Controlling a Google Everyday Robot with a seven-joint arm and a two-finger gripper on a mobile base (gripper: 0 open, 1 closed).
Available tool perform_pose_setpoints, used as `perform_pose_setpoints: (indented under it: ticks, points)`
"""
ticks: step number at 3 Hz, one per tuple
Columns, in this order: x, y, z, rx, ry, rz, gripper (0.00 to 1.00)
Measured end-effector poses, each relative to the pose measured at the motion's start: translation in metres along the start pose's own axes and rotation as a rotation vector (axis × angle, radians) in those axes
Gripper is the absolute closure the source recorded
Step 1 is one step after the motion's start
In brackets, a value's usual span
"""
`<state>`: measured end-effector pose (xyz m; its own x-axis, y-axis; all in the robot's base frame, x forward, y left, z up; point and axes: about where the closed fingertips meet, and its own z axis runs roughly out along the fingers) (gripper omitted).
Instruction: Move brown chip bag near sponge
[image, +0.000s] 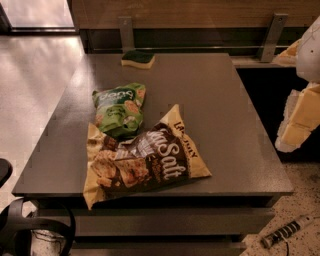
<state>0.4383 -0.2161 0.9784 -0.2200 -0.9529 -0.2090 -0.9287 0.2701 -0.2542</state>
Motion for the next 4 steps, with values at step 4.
perform_pose_setpoints:
  ticks: [4]
  points:
    - [-0.072,0.030,0.041,-0.025,-0.182,-0.224,0.00]
